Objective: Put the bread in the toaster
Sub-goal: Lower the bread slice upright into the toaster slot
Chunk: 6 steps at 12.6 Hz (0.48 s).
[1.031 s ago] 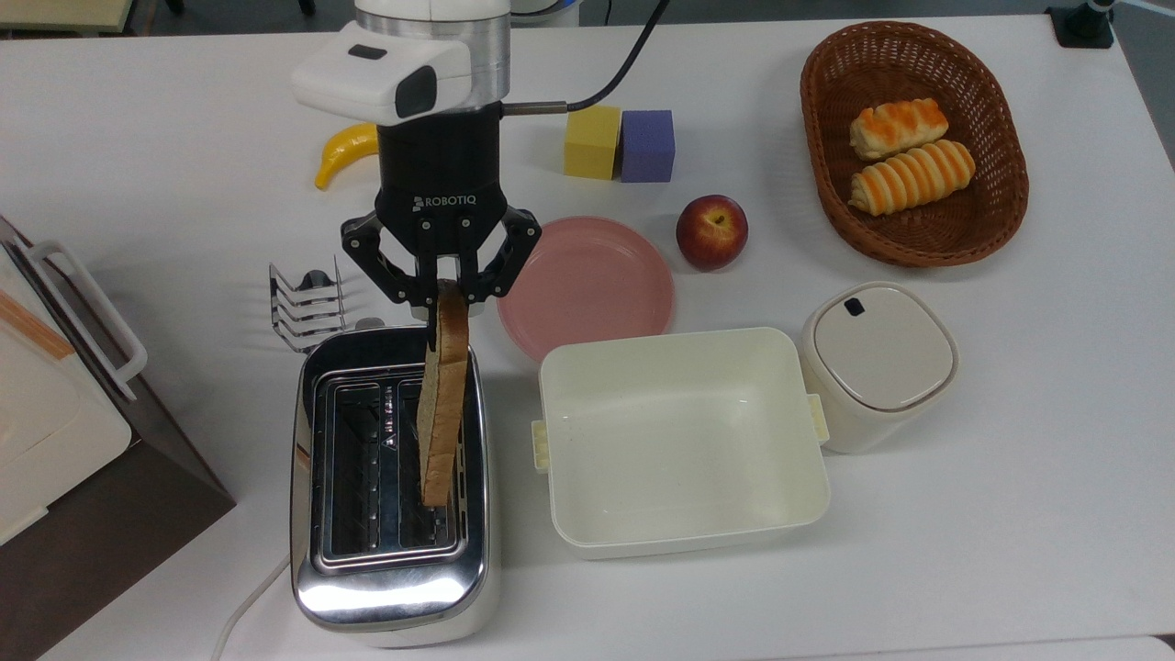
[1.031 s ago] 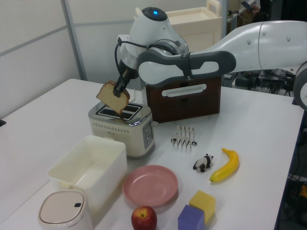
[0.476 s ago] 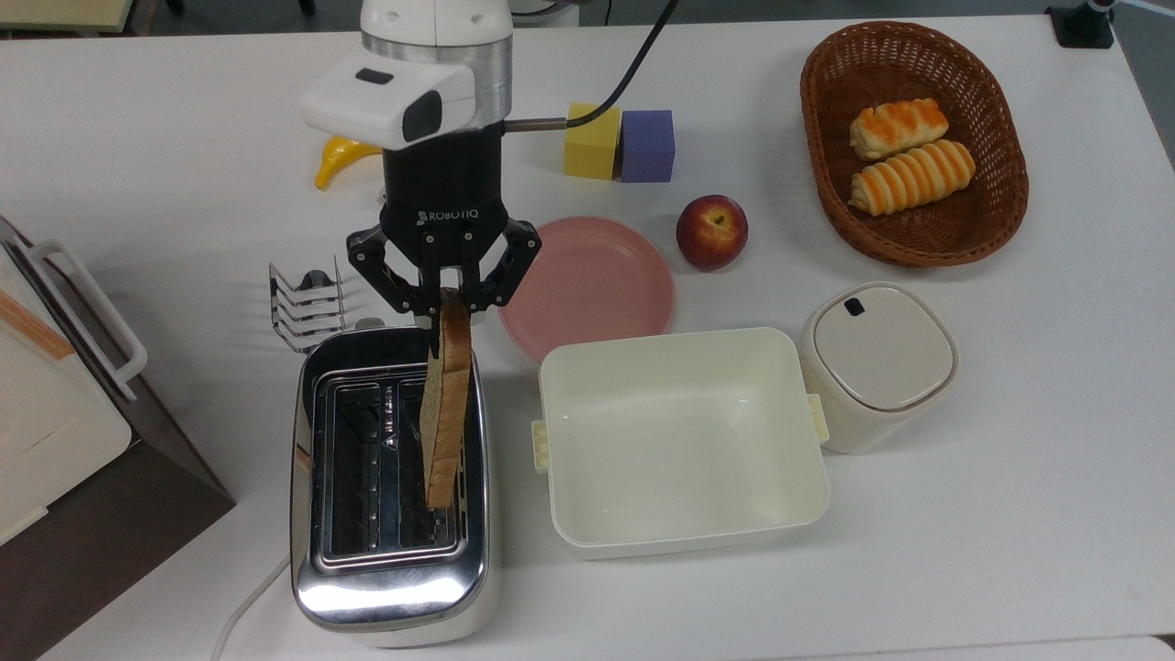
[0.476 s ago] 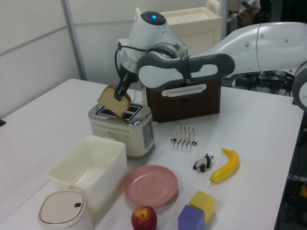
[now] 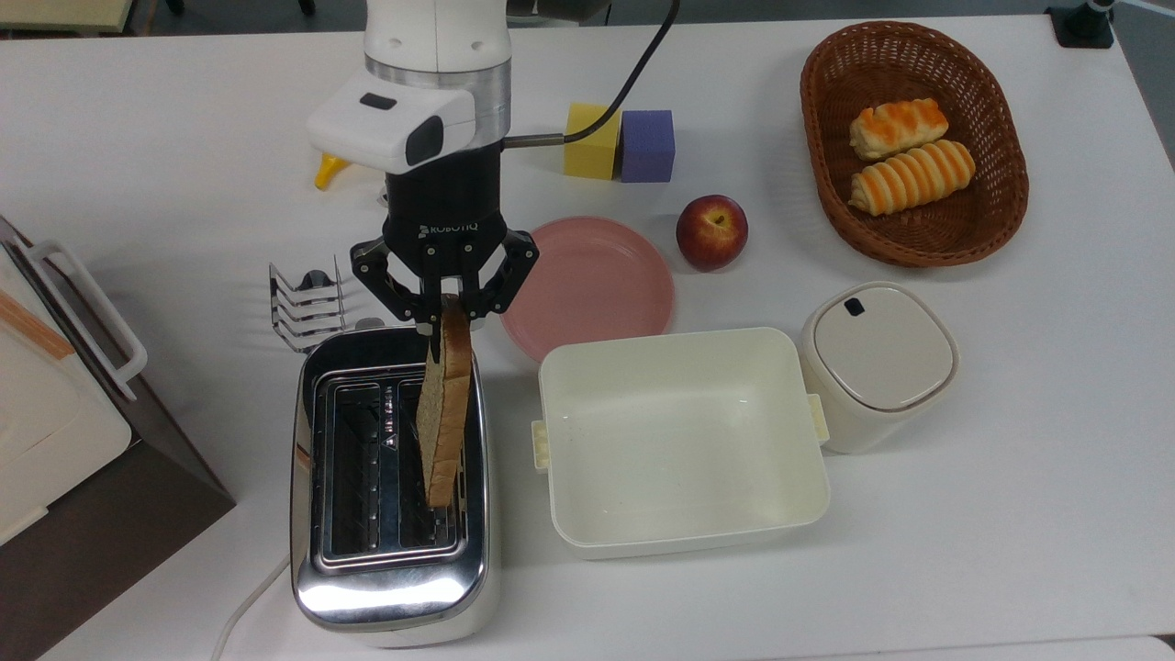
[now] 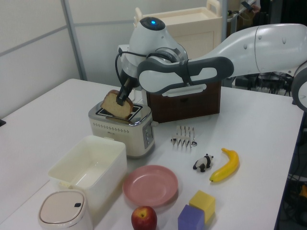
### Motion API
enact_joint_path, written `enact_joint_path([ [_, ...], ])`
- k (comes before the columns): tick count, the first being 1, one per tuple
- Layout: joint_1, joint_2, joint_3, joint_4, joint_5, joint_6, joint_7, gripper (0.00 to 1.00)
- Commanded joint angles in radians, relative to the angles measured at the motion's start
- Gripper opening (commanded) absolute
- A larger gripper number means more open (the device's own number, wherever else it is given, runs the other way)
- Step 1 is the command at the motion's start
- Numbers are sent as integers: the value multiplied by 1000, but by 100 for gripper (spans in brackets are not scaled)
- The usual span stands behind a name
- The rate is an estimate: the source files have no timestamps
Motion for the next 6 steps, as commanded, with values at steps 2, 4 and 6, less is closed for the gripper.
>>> enact_joint_path([
  [2, -6, -25, -9, -52, -13, 16, -1, 7],
  [4, -12, -25, -12, -49, -13, 16, -4, 28],
  [6, -20, -25, -12, -52, -13, 16, -4, 94],
])
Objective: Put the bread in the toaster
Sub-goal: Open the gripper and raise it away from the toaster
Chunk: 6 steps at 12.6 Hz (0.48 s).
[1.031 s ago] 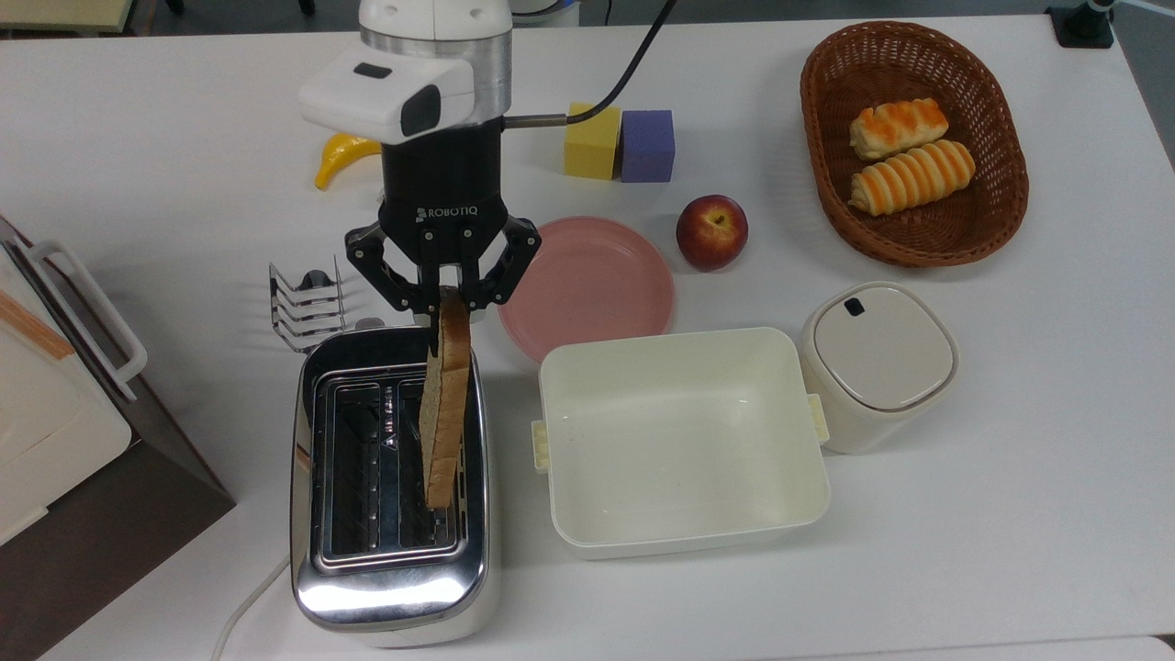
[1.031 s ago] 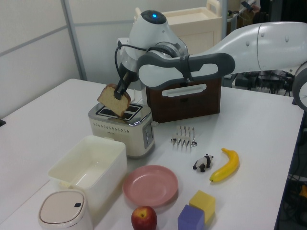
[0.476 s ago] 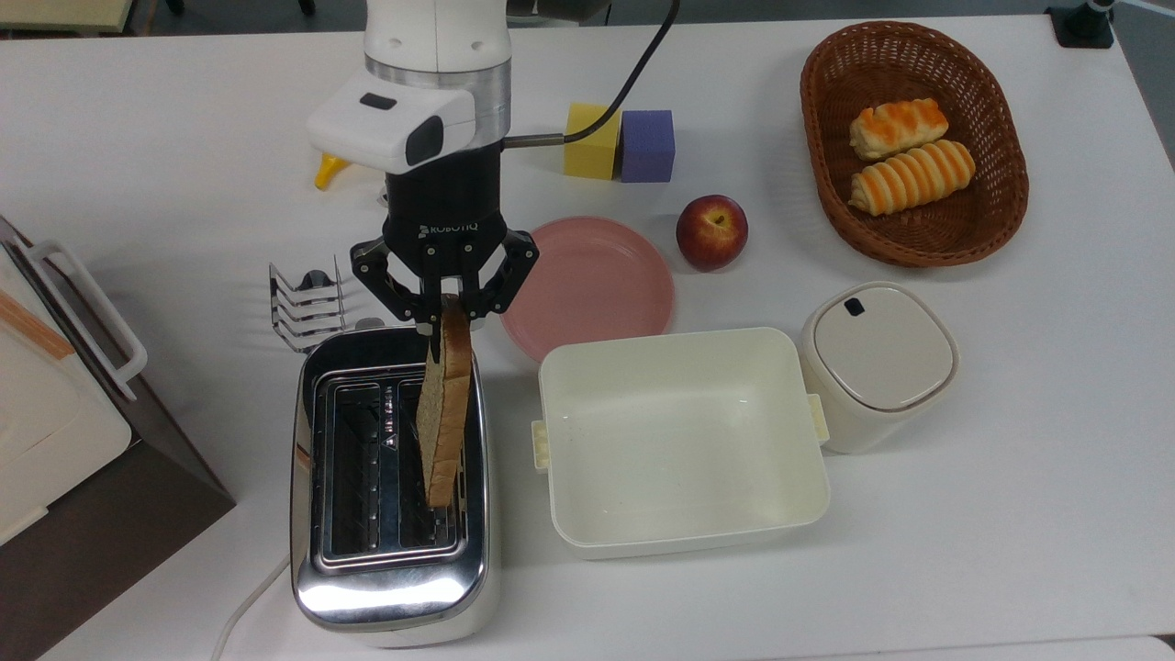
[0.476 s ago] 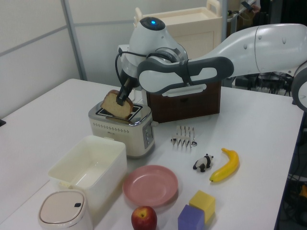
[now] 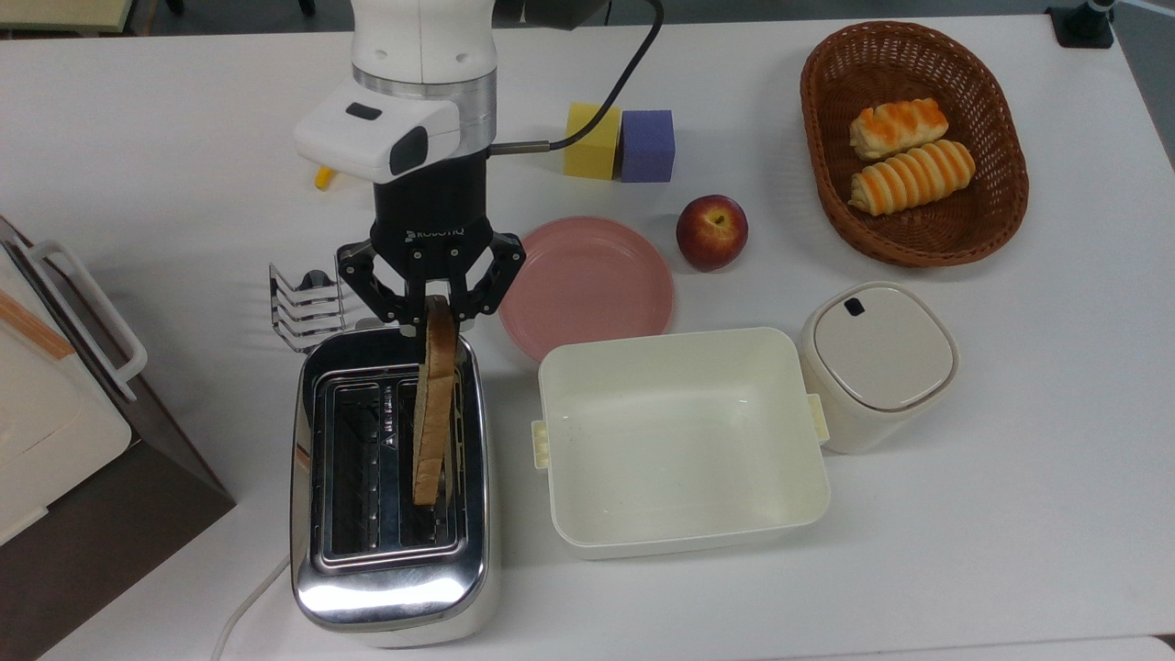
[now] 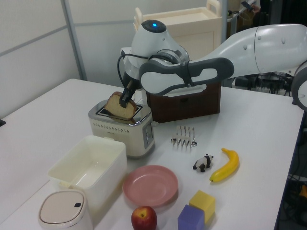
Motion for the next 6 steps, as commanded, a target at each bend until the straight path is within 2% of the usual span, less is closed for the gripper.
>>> enact_joint_path([
  [1, -6, -24, -9, -34, -13, 16, -4, 100],
  [6, -6, -36, -9, -28, -2, -6, 14, 100],
])
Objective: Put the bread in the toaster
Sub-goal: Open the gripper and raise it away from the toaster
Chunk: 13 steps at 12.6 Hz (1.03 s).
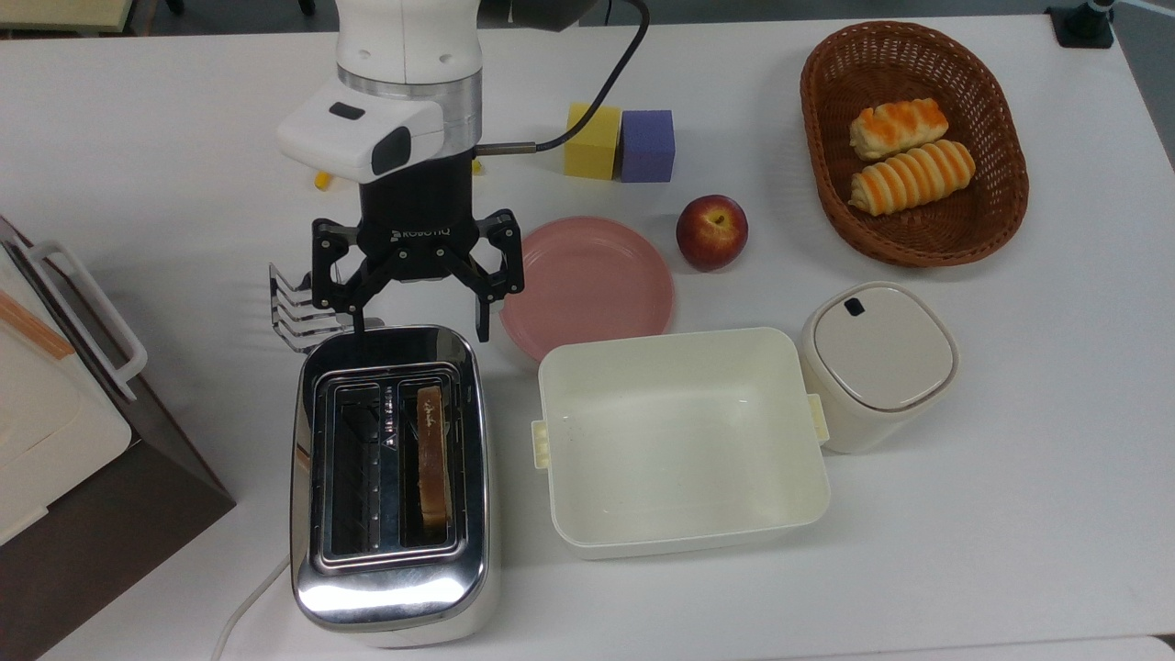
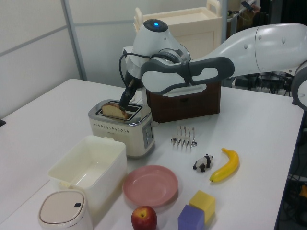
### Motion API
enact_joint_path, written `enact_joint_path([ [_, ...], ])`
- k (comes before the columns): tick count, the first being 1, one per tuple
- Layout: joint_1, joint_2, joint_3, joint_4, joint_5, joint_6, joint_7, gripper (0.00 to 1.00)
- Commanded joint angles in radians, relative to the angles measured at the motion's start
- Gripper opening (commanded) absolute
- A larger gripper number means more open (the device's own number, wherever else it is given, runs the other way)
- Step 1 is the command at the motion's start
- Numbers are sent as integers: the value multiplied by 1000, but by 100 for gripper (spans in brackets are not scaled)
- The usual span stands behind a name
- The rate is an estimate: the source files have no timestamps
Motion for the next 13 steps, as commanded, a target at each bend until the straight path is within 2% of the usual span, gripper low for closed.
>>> enact_joint_path([
  [1, 5, -50, -10, -26, -8, -36, 23, 100],
  [5, 6, -175, -27, 10, -13, -362, 20, 100],
  [8, 5, -245, -27, 31, 2, -542, 23, 100],
  [11, 5, -294, -28, 30, 80, -624, 22, 100],
  [13, 5, -308, -27, 30, 88, -664, 19, 100],
])
